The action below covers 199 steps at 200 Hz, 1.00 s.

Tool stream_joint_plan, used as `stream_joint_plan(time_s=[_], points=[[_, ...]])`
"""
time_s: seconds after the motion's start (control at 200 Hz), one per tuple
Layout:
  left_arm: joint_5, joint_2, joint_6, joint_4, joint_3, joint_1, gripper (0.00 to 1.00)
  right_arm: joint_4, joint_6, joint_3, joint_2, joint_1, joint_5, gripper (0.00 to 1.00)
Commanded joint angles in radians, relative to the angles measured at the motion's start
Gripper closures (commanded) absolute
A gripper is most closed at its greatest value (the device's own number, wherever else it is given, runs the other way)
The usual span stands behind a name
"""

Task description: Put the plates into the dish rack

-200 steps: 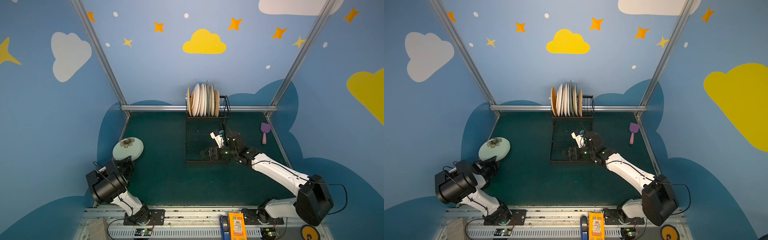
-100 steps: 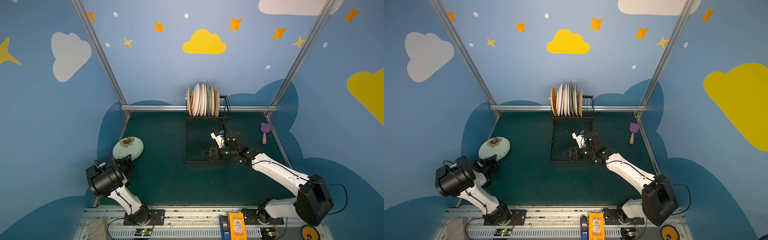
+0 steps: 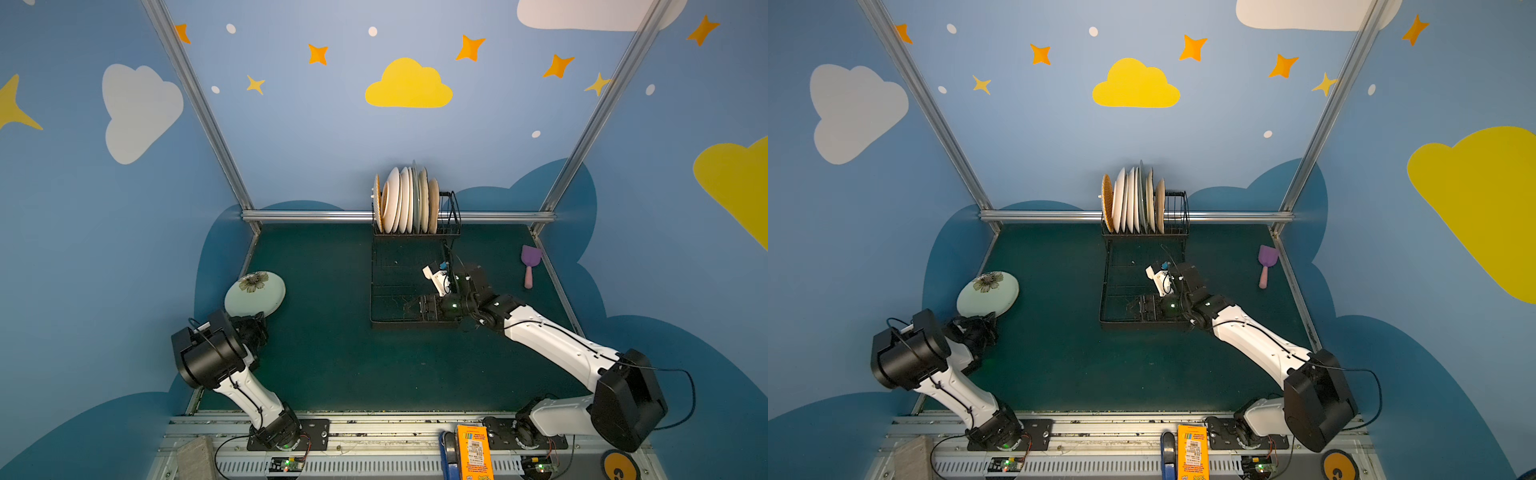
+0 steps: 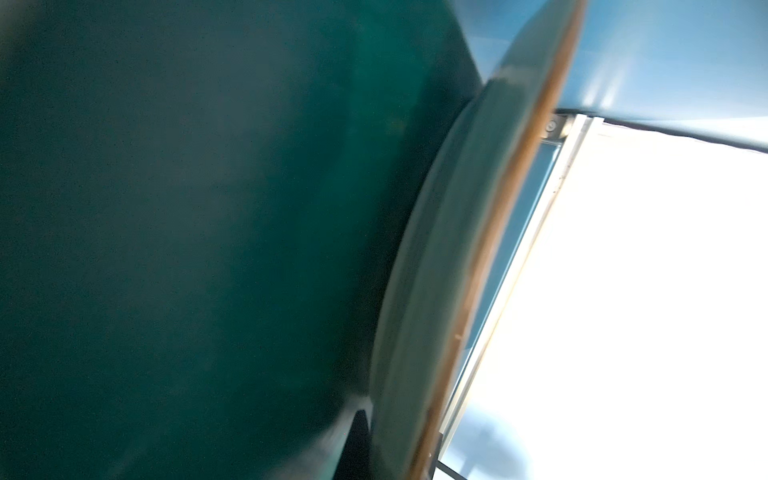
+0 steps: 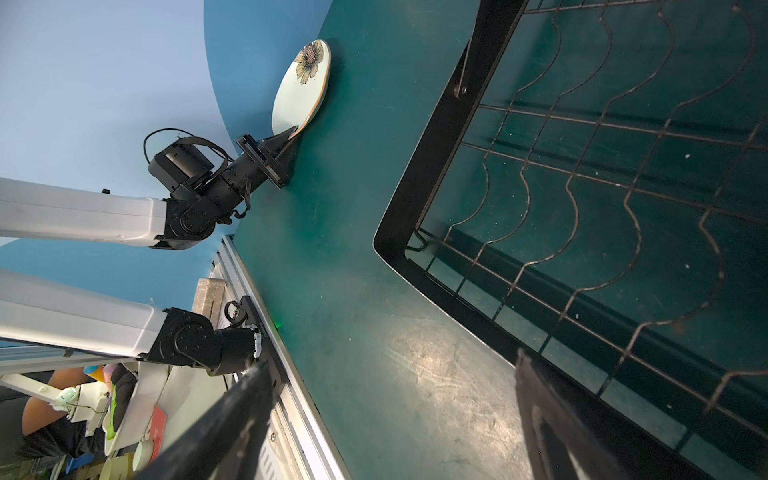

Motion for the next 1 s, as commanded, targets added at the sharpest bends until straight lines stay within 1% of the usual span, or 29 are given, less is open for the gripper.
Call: stream_joint_plan(time_s=[0.0, 0.08, 0.175, 0.255, 0.365, 0.476, 0.571, 0.666, 0.821, 0.896, 0.991], points=[[0.012, -0.015, 0.003, -0.12, 0.014, -0.001, 0.94, -0.026, -0.026, 0.038, -0.004, -0.004, 0.003, 0.11], [0.038, -0.072, 0.014, -0.153, 0.022, -0.003, 0.96, -0.028, -0.034, 0.039, -0.011, -0.004, 0.002, 0.11], [0.062, -0.172, 0.038, -0.233, 0.032, -0.001, 0.96, -0.042, -0.042, 0.049, -0.016, -0.004, 0.011, 0.11], [0.08, -0.277, 0.077, -0.354, 0.055, -0.003, 0.96, -0.057, -0.053, 0.058, -0.018, -0.004, 0.021, 0.11], [0.107, -0.413, 0.171, -0.606, 0.128, -0.005, 0.96, -0.067, -0.062, 0.067, -0.03, -0.004, 0.035, 0.11], [0.118, -0.525, 0.224, -0.79, 0.178, -0.006, 0.96, -0.067, -0.077, 0.066, -0.048, -0.004, 0.055, 0.11], [0.155, -0.588, 0.251, -0.887, 0.204, -0.006, 0.96, -0.064, -0.085, 0.062, -0.069, -0.006, 0.085, 0.11], [0.203, -0.621, 0.293, -0.972, 0.235, -0.01, 0.96, -0.044, -0.103, 0.044, -0.101, -0.005, 0.119, 0.11], [0.28, -0.661, 0.404, -1.141, 0.303, -0.036, 0.96, 0.058, -0.182, -0.036, -0.181, 0.007, 0.193, 0.11], [0.311, -0.676, 0.46, -1.213, 0.335, -0.064, 0.96, 0.142, -0.267, -0.091, -0.22, 0.023, 0.207, 0.11], [0.314, -0.694, 0.496, -1.281, 0.358, -0.124, 0.96, 0.25, -0.426, -0.158, -0.244, 0.054, 0.199, 0.11]])
